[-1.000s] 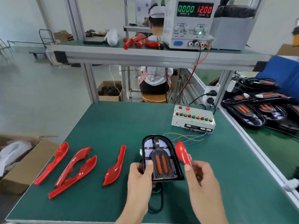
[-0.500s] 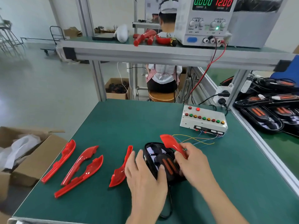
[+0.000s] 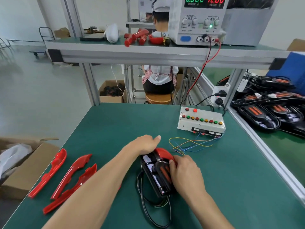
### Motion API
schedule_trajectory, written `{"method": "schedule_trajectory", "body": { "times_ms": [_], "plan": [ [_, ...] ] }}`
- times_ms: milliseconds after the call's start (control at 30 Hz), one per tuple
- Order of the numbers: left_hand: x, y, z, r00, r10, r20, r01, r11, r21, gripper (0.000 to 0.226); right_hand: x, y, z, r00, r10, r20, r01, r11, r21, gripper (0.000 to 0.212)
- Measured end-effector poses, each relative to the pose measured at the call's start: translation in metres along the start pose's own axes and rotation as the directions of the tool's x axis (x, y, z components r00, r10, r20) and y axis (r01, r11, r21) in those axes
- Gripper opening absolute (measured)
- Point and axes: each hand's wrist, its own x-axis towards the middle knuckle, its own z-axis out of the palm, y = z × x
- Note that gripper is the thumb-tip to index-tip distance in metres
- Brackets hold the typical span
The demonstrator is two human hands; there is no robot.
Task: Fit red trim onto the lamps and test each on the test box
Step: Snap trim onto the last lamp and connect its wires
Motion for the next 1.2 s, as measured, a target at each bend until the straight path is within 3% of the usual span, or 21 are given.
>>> {"method": "schedule_trajectory", "body": {
  "times_ms": [167,333,533,733,867,1200],
  "plan": [
    [-0.006,0.001,0.013,0.999,-0.041,-0.009,0.041,0.998,-0.038,0.078,0.000,0.004,0.001,0.997,-0.072,0.009,0.072,0.997,0.022,0.026],
    [-0.011,-0.009,0.021,1.000,-0.018,-0.007,0.014,0.925,-0.380,0.063,-0.004,0.009,0.005,0.978,-0.197,-0.074,0.207,0.964,0.165,0.021],
    [-0.020,-0.014,0.015,0.996,0.020,-0.092,-0.066,0.849,-0.525,0.051,-0.009,0.012,0.001,0.944,-0.292,-0.151,0.323,0.913,0.249,0.036],
    [-0.032,-0.022,0.013,0.970,0.026,-0.242,-0.167,0.794,-0.584,0.049,-0.011,0.012,-0.012,0.928,-0.327,-0.179,0.351,0.928,0.122,0.042],
    [-0.042,-0.030,0.020,0.969,0.080,-0.233,-0.218,0.725,-0.654,0.048,-0.021,0.005,-0.009,0.928,-0.322,-0.190,0.339,0.939,0.065,0.043],
    [-0.051,-0.039,0.019,0.955,0.109,-0.277,-0.270,0.705,-0.656,0.053,-0.030,0.010,0.001,0.896,-0.352,-0.269,0.367,0.930,0.006,0.042]
  ]
}}
